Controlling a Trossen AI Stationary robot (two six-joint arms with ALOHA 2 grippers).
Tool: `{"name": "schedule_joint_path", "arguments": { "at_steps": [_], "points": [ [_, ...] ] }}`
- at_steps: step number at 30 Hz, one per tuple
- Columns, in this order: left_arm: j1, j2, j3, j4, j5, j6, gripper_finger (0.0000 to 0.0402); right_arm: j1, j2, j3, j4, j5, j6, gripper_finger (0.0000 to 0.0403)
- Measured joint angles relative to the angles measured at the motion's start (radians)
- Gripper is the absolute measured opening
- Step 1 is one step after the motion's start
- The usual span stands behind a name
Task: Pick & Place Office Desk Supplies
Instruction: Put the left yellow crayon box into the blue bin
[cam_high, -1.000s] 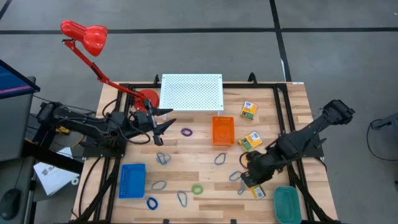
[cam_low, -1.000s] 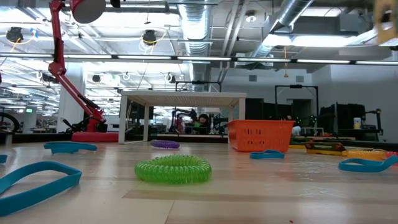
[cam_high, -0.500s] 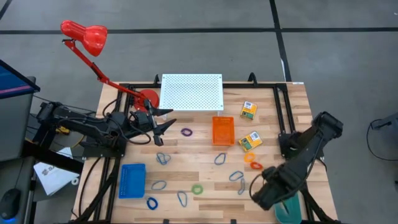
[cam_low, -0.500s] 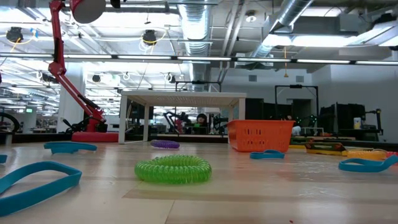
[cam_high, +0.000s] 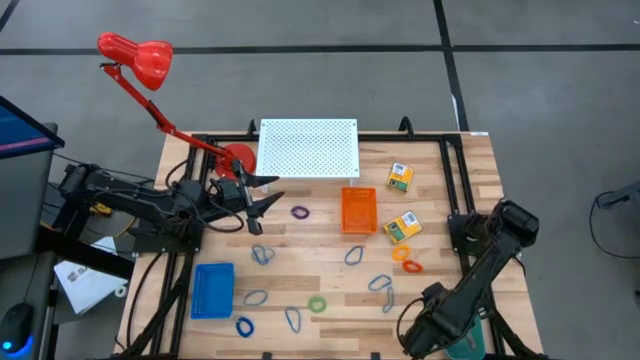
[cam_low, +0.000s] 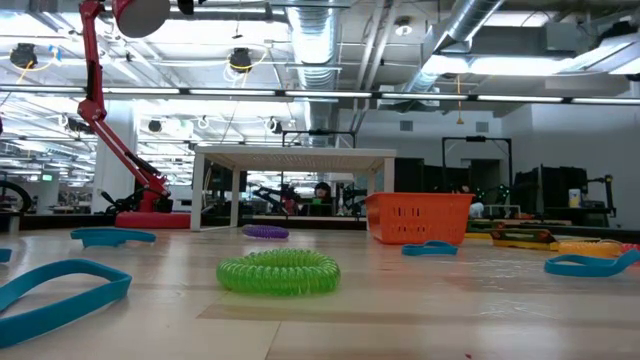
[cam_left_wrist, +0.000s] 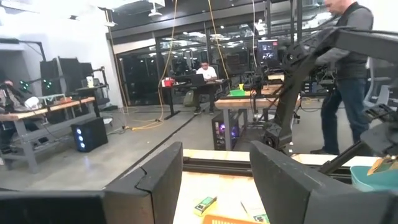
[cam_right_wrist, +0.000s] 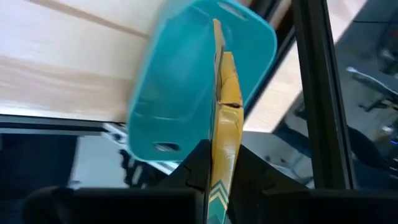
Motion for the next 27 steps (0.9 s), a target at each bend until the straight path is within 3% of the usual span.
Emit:
{"name": "schedule_joint_path", "arguments": {
  "at_steps": [5,18,27],
  "points": [
    [0.0,0.0,0.0,-0.003,0.047,-0.007,0.0182,0.012,0.006,-0.009,-0.006,-0.023,0.001,0.0033],
    [0.0,0.0,0.0,-0.006,0.053,-0.015,0.0182,0.014,0.005,-0.013,-0.01,-0.023,0.039,0.0033],
    [0.0,0.0,0.0,-0.026,0.052,-0.03,0.0182,0.003,0.005,-0.12,0.075,-0.071,-0.031,0.0033]
  ]
}}
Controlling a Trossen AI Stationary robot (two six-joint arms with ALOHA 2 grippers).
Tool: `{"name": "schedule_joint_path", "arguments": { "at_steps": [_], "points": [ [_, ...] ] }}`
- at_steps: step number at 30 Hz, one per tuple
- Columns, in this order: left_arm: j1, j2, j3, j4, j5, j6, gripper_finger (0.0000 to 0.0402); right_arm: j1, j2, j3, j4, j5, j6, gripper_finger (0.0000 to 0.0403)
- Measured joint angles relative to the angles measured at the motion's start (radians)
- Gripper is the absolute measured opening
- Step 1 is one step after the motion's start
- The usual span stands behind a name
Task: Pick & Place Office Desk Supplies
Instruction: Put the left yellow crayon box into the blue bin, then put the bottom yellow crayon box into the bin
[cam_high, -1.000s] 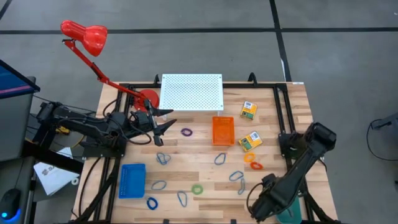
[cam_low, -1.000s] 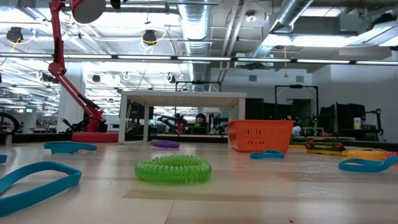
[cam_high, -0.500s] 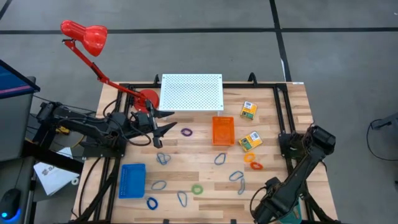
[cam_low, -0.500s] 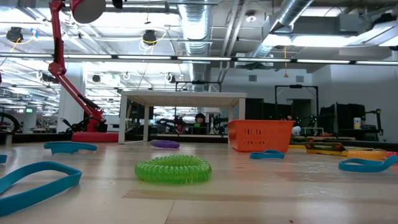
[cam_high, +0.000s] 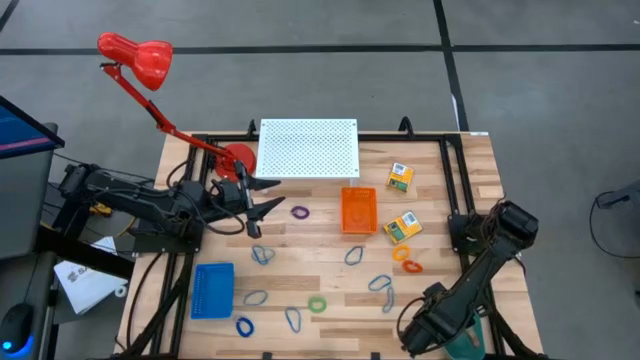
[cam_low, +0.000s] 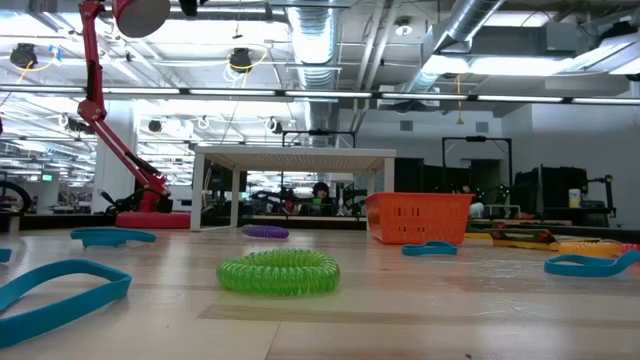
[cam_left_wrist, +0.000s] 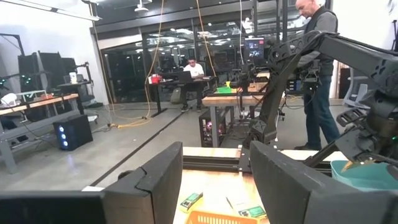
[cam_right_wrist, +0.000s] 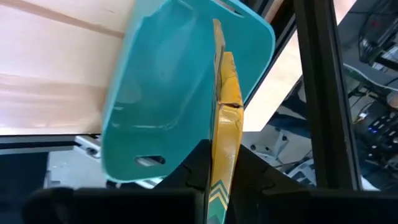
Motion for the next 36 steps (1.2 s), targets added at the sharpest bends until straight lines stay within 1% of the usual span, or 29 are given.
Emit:
{"name": "schedule_joint_path", "arguments": {
  "at_steps": [3,10,14,19,27,31,33,36],
  "points": [
    [0.0,0.004,0.0,-0.001,0.0,-0.002,0.0182,0.004,0.0,-0.019,0.014,-0.002,-0.011,0.0035],
    [0.0,0.011,0.001,-0.002,-0.001,-0.004,0.0182,0.036,0.0,-0.093,0.151,-0.033,-0.005,0.0043],
    [0.0,0.011,0.001,-0.002,-0.001,-0.011,0.0182,0.05,0.0,-0.11,0.188,-0.05,-0.008,0.0053],
    [0.0,0.011,0.001,-0.002,-0.001,-0.011,0.0182,0.052,0.0,-0.111,0.169,-0.05,-0.023,0.0076],
    [0.0,0.011,0.001,-0.002,-0.001,-0.01,0.0182,0.047,-0.001,-0.111,0.113,-0.05,-0.04,0.0135],
    [0.0,0.011,0.001,-0.001,-0.001,-0.01,0.0182,0.033,-0.001,-0.11,0.094,-0.044,-0.076,0.0159],
    [0.0,0.011,0.001,-0.001,-0.001,-0.009,0.0182,0.022,-0.001,-0.104,0.051,-0.022,-0.104,0.0168],
    [0.0,0.011,0.001,-0.001,-0.001,-0.009,0.0182,0.0,-0.001,-0.069,-0.03,0.045,-0.149,0.0176]
  ]
}}
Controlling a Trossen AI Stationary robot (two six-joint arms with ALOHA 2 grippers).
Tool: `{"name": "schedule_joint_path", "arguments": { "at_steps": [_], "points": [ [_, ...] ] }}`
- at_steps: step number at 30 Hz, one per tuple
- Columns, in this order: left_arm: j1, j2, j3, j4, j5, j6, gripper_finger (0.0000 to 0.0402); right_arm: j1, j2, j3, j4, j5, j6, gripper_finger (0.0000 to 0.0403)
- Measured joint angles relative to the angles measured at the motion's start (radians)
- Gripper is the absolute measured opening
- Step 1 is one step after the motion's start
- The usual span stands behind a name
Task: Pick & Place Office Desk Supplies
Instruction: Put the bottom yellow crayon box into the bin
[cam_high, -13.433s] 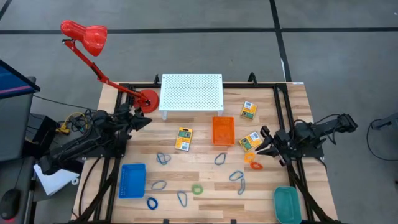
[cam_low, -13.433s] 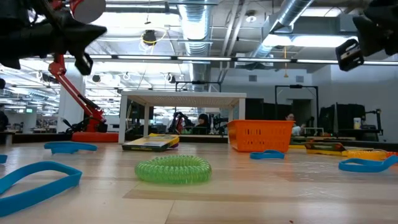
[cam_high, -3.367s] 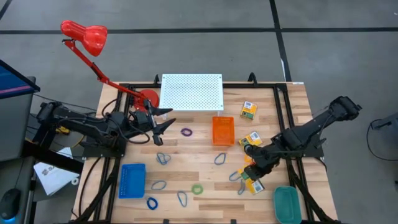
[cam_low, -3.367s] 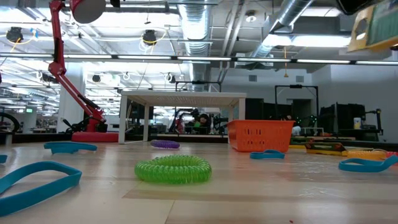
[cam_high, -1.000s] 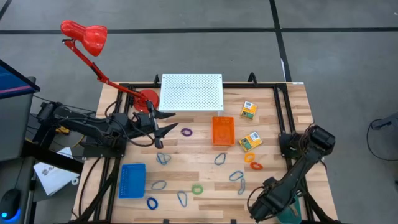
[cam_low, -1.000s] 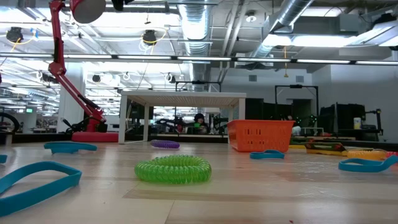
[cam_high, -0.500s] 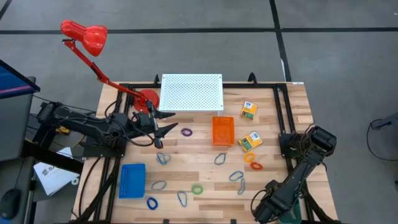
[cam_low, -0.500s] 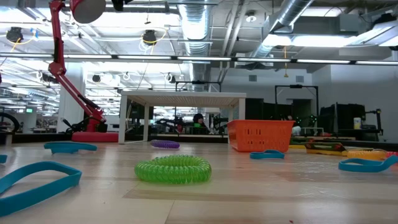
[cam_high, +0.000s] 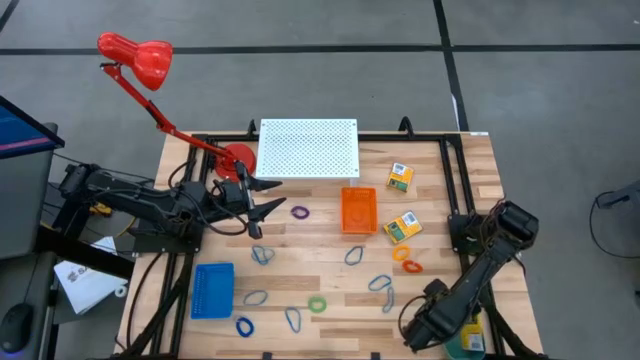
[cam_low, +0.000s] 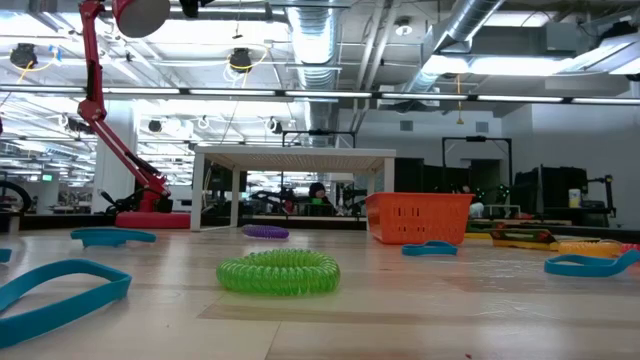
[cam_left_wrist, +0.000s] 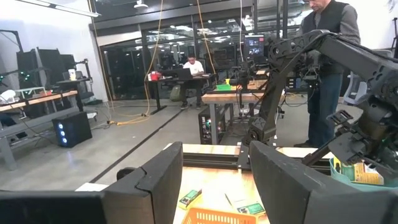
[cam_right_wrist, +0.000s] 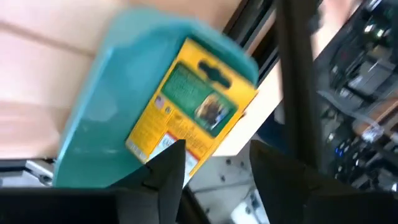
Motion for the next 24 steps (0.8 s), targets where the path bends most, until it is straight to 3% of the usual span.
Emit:
{"name": "schedule_joint_path", "arguments": {
  "at_steps": [3,8,15,24],
  "points": [
    [0.0,0.0,0.0,0.0,0.0,0.001,0.0182,-0.036,0.0,0.06,-0.079,0.12,-0.05,0.0177],
    [0.0,0.0,0.0,0.0,0.0,0.002,0.0182,-0.112,0.0,0.148,-0.107,0.424,-0.145,0.0174],
    [0.0,0.0,0.0,0.001,-0.001,0.0,0.0182,-0.273,0.0,0.129,-0.101,0.797,-0.362,0.017],
    [0.0,0.0,0.0,-0.002,-0.001,-0.019,0.0182,-0.443,0.0,0.1,-0.024,1.034,-0.585,0.0176]
  ]
}}
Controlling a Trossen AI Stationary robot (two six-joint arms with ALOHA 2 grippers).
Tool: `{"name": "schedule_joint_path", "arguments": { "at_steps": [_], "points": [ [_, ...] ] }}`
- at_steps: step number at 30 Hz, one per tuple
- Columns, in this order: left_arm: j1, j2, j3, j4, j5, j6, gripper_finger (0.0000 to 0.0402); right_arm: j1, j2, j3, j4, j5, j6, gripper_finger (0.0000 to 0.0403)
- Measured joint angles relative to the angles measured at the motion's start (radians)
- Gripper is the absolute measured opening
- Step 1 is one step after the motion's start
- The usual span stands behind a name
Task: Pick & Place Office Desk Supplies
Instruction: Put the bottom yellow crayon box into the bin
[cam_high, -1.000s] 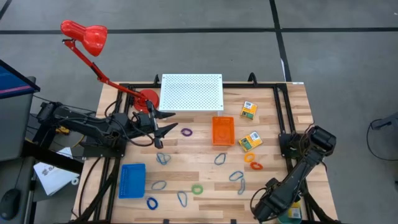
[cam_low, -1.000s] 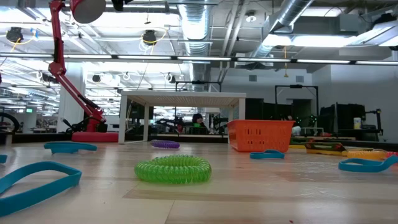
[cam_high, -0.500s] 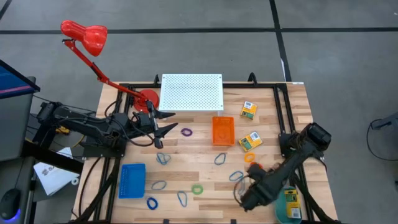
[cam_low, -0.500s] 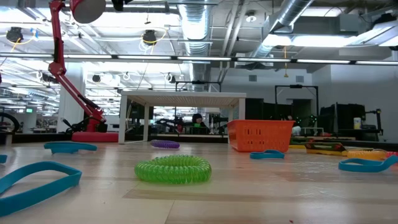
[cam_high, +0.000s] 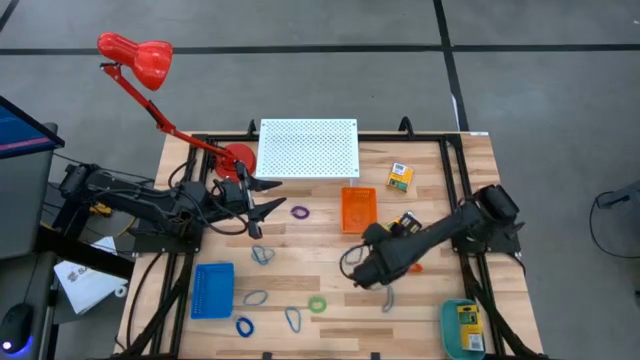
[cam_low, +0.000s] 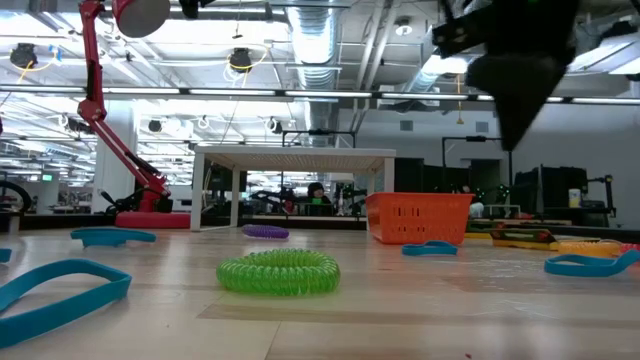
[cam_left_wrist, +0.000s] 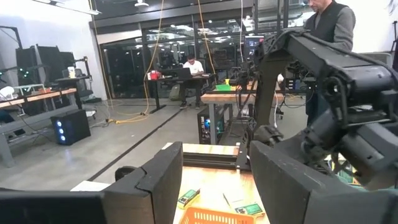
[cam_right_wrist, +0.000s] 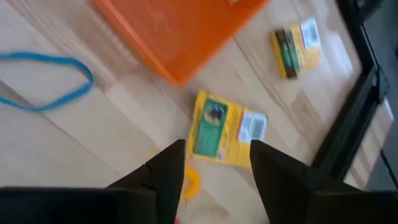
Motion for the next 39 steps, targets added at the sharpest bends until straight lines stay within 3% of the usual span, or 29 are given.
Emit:
{"name": "schedule_joint_path", "arguments": {
  "at_steps": [4,10,14,26,33,39],
  "points": [
    [0.0,0.0,0.0,-0.01,0.0,-0.007,0.0182,-0.04,0.0,-0.027,0.058,0.003,-0.03,0.0165],
    [0.0,0.0,0.0,-0.01,0.0,-0.024,0.0182,-0.073,0.0,-0.171,0.182,-0.026,-0.011,0.0156],
    [0.0,0.0,0.0,-0.01,0.0,-0.025,0.0182,-0.083,0.001,-0.249,0.229,-0.077,0.004,0.0169],
    [0.0,0.0,0.0,-0.004,0.0,-0.026,0.0182,-0.046,0.001,-0.359,0.367,-0.083,0.079,0.0198],
    [0.0,0.0,0.0,-0.002,0.0,-0.027,0.0182,-0.047,0.001,-0.392,0.411,-0.07,0.078,0.0185],
    [0.0,0.0,-0.001,0.001,0.0,-0.028,0.0182,-0.048,-0.001,-0.426,0.432,-0.065,0.079,0.0143]
  ]
}}
